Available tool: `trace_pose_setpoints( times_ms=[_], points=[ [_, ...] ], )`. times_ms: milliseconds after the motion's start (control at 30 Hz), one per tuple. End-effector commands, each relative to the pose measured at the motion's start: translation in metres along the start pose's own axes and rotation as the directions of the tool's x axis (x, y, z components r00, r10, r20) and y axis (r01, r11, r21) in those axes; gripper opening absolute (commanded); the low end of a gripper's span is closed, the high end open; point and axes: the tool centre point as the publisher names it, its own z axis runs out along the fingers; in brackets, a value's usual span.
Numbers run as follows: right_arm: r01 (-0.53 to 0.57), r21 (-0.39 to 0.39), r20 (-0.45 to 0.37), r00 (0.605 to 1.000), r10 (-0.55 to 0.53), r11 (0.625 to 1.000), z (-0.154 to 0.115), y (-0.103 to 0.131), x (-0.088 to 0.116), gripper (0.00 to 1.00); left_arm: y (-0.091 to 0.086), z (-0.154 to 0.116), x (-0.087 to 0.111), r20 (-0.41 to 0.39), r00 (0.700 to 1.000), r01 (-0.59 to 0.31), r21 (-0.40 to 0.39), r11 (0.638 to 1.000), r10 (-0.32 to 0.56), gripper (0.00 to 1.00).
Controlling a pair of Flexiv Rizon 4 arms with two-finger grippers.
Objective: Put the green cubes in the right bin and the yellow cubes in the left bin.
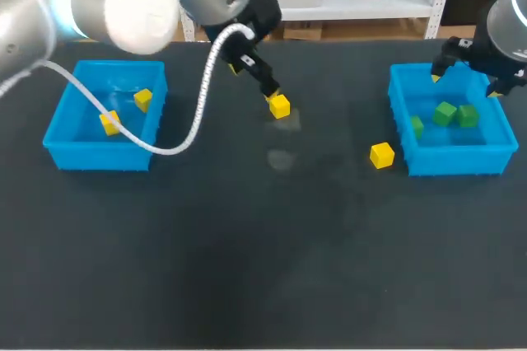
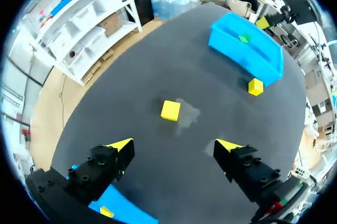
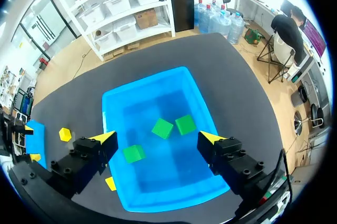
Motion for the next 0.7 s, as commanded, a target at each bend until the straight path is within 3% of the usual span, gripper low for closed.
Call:
trace_pose_setpoints(
  times_ms=[33,267,500,533,567,667,700],
  points=[
    [-0.001,0.001,0.008,1.0,0.001,1.0,-0.001,-0.001,0.002,1.0,0.002,0.039,-0.024,-0.078,0.997,-0.018,0.009,1.0,0.018,1.0],
    [-0.001,0.001,0.008,1.0,0.001,1.0,-0.001,-0.001,0.002,1.0,-0.002,0.068,-0.032,-0.11,0.993,-0.053,-0.015,0.998,0.051,1.0],
    [-0.001,0.001,0.008,1.0,0.001,1.0,-0.001,-0.001,0.002,1.0,0.006,0.086,-0.036,-0.142,0.989,-0.044,-0.035,0.998,0.039,1.0],
    [-0.001,0.001,0.008,1.0,0.001,1.0,-0.001,-0.001,0.002,1.0,0.007,0.088,-0.036,-0.145,0.989,-0.045,-0.036,0.998,0.039,0.93],
    [-0.001,0.001,0.008,1.0,0.001,1.0,-0.001,-0.001,0.002,1.0,0.008,0.09,-0.035,-0.153,0.987,-0.047,-0.037,0.998,0.04,0.71],
    [-0.001,0.001,0.008,1.0,0.001,1.0,-0.001,-0.001,0.002,1.0,0.012,0.096,-0.031,-0.172,0.985,-0.043,-0.044,0.998,0.034,0.32],
    [-0.001,0.001,0.008,1.0,0.001,1.0,-0.001,-0.001,0.002,1.0,0.014,0.098,-0.029,-0.179,0.983,-0.04,-0.044,0.998,0.031,0.06]
  ],
)
